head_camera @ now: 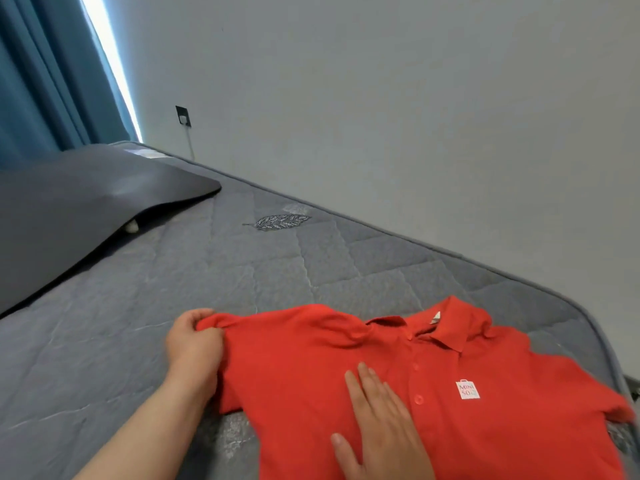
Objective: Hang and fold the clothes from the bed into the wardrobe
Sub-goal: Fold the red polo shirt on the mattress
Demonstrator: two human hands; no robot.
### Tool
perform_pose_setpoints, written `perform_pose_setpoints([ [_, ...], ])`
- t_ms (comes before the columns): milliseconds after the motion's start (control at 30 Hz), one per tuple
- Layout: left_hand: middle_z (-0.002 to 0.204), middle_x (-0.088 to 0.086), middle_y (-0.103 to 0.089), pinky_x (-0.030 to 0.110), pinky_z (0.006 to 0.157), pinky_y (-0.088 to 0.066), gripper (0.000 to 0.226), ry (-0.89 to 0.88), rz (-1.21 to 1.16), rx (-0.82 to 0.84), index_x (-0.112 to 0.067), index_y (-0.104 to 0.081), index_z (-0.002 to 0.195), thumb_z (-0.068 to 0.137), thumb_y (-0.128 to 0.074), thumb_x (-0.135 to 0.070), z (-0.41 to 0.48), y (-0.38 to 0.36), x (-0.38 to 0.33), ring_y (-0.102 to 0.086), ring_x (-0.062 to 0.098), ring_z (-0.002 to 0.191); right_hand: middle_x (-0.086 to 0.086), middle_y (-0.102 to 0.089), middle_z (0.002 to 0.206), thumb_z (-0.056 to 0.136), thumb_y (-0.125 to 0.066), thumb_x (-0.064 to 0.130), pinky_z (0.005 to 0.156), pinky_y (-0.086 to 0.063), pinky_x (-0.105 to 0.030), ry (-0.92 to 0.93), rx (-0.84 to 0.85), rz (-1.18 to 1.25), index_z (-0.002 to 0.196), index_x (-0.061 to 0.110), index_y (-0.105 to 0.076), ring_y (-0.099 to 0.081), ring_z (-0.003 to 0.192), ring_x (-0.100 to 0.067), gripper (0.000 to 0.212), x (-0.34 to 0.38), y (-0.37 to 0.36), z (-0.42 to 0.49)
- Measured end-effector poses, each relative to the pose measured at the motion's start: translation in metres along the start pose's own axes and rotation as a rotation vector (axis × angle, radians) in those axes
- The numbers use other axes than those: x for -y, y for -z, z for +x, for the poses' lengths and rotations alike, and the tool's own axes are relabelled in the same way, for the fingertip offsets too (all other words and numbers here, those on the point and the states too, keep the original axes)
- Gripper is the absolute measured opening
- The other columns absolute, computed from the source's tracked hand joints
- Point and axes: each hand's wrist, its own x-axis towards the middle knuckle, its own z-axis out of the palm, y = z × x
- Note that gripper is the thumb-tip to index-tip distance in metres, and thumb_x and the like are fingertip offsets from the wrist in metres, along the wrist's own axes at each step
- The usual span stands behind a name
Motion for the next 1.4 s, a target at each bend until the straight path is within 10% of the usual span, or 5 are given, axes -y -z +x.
perform_pose_setpoints([
  [267, 0.132, 0.018, -0.054, 0.043, 0.098, -0.042, 0.052, -0.892, 0.927, 0.159, -0.008, -0.057, 0.122, 0.074, -0.054, -0.029, -0.028, -0.049, -0.024, -0.052, 0.034, 0.119, 0.005, -0.066, 0.12, 0.064, -0.046, 0.062, 0.102, -0.032, -0.02, 0.112, -0.119, 0.052, 0.113, 0.033, -0.051, -0.055, 0.111, -0.007, 0.058, -0.004, -0.001, 0.005],
  [400, 0.144, -0.003, -0.047, 0.031, 0.108, -0.032, 0.074, -0.754, 0.996, 0.581, -0.028, -0.047, 0.14, 0.082, -0.018, -0.064, -0.048, -0.101, 0.008, -0.043, 0.015, 0.132, 0.006, -0.066, 0.111, 0.078, -0.055, 0.028, 0.092, -0.049, -0.022, 0.162, -0.454, 0.255, 0.102, 0.023, -0.068, -0.062, 0.103, -0.007, 0.027, -0.052, 0.047, 0.024],
  [633, 0.119, -0.015, -0.065, 0.041, 0.093, -0.046, 0.064, -1.037, 0.96, 0.485, -0.039, -0.067, 0.114, 0.07, -0.045, -0.081, -0.05, -0.101, 0.028, -0.061, 0.011, 0.111, 0.002, -0.058, 0.129, 0.086, -0.028, 0.062, 0.102, -0.042, -0.038, -0.422, -0.049, -0.1, 0.138, 0.024, -0.049, -0.053, 0.12, -0.02, 0.068, -0.194, 0.073, 0.052],
  [900, 0.072, -0.004, -0.062, 0.032, 0.07, -0.046, 0.022, -0.489, 0.852, 0.793, -0.013, -0.065, 0.078, 0.094, -0.057, -0.025, -0.013, -0.164, -0.025, -0.055, 0.011, 0.071, 0.006, -0.064, 0.074, 0.087, -0.068, 0.025, 0.065, -0.04, -0.019, -0.556, 0.022, 0.333, 0.073, 0.022, -0.066, -0.059, 0.076, -0.014, 0.015, -0.213, 0.095, 0.075],
  [1400, 0.098, 0.016, -0.065, 0.051, 0.084, -0.043, 0.026, -1.265, 1.071, 0.043, -0.016, -0.069, 0.093, 0.074, -0.051, -0.02, -0.011, -0.171, -0.017, -0.06, 0.037, 0.09, 0.001, -0.065, 0.094, 0.088, -0.063, 0.039, 0.076, -0.042, -0.027, -0.632, 0.005, 0.387, 0.095, 0.018, -0.064, -0.06, 0.091, -0.018, 0.021, -0.223, 0.117, 0.083],
])
